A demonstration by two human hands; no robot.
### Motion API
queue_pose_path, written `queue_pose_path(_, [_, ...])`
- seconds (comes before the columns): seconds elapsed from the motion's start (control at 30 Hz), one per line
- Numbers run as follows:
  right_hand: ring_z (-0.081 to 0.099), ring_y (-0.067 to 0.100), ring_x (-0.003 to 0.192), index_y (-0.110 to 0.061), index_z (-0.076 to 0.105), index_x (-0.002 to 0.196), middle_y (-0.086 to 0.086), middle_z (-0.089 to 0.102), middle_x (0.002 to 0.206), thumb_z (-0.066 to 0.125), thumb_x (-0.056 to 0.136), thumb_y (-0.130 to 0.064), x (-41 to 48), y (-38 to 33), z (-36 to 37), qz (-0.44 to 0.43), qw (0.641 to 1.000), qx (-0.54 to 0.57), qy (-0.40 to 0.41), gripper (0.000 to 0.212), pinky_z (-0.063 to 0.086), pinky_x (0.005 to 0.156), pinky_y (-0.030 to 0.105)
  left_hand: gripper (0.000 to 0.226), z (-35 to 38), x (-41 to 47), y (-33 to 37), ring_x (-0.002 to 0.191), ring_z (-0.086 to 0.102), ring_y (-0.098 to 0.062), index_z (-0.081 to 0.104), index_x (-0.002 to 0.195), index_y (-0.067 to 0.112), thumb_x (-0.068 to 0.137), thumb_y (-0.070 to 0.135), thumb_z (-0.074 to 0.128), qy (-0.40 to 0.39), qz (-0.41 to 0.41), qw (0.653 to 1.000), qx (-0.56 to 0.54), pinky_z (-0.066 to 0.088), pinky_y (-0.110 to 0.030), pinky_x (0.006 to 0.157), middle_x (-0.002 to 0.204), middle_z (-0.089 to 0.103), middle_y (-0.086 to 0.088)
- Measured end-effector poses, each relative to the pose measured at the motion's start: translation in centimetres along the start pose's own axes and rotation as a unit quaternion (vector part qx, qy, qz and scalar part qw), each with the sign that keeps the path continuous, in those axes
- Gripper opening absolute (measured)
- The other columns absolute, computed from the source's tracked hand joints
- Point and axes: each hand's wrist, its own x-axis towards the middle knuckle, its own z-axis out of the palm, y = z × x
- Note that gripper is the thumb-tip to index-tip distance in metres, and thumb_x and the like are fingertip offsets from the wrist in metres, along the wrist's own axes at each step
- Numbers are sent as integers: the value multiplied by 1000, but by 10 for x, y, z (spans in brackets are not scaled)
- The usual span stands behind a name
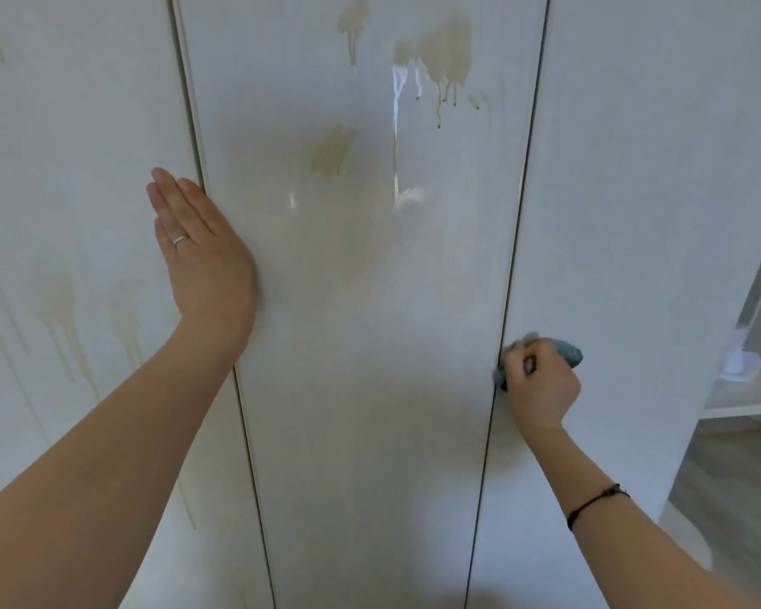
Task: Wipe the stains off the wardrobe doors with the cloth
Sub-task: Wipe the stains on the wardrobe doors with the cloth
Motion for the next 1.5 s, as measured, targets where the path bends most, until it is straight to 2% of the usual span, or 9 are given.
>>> queue_pose_path(0.07, [50,26,56,-17,41,74,-1,49,61,49,96,-28,45,-18,-14,66,995,32,70,26,29,57,30,55,-1,-2,1,147,6,-53,-8,147,-20,93,-13,0,-6,-10,1000,-12,20,-52,121,155,1,-43])
queue_pose_path(0.23, [42,18,54,-17,40,72,-5,44,59,48,91,-27,131,-99,-20,-21,987,58,149,23,30,52,31,55,4,1,0,146,5,-55,-9,146,-21,96,-16,12,-5,-5,999,-34,20,-54,120,153,0,-45])
queue_pose_path(0.47, [34,14,45,-26,31,62,-10,32,50,47,85,-32,22,-35,-1,-153,988,1,12,29,18,51,22,54,3,1,3,146,6,-55,-8,146,-21,97,-14,15,-2,-3,999,-34,19,-54,121,153,2,-45])
queue_pose_path(0.83, [37,14,54,-18,39,72,-13,35,55,48,92,-29,114,-94,-16,6,986,71,148,24,27,54,31,52,5,0,3,147,9,-53,-7,147,-20,97,-13,5,17,-13,999,-38,21,-53,121,154,5,-43])
queue_pose_path(0.93, [37,17,45,-20,40,62,-5,40,49,60,91,-23,28,-91,22,-194,978,23,69,36,26,44,27,52,3,-2,3,147,13,-51,-5,147,-20,98,-12,8,8,-16,1000,-10,24,-50,120,155,8,-42])
queue_pose_path(1.03, [37,17,43,-20,45,59,-1,42,51,69,86,-21,-69,-26,63,-440,898,12,-15,36,36,38,29,52,7,-1,0,147,14,-52,-4,147,-21,98,-12,12,6,20,999,26,25,-49,120,155,8,-42])
queue_pose_path(1.2, [45,16,46,-21,48,69,-3,48,58,73,88,-24,-114,20,74,-527,845,-41,-84,31,40,40,30,55,3,-3,0,147,14,-51,-3,148,-19,93,-12,-6,0,4,1000,31,25,-48,120,156,7,-41])
queue_pose_path(1.4, [47,14,52,-24,47,68,-6,50,57,49,101,-41,32,-139,29,-207,976,44,50,37,24,49,25,58,8,-2,5,148,14,-49,-2,149,-19,92,-10,-11,10,-12,999,33,27,-47,120,157,8,-39])
queue_pose_path(1.5, [48,13,55,-20,48,69,-5,52,59,48,102,-43,22,-166,47,-107,984,124,64,40,32,51,31,61,9,-2,5,148,18,-47,1,149,-18,91,-12,-17,18,-12,998,51,29,-45,119,157,12,-38])
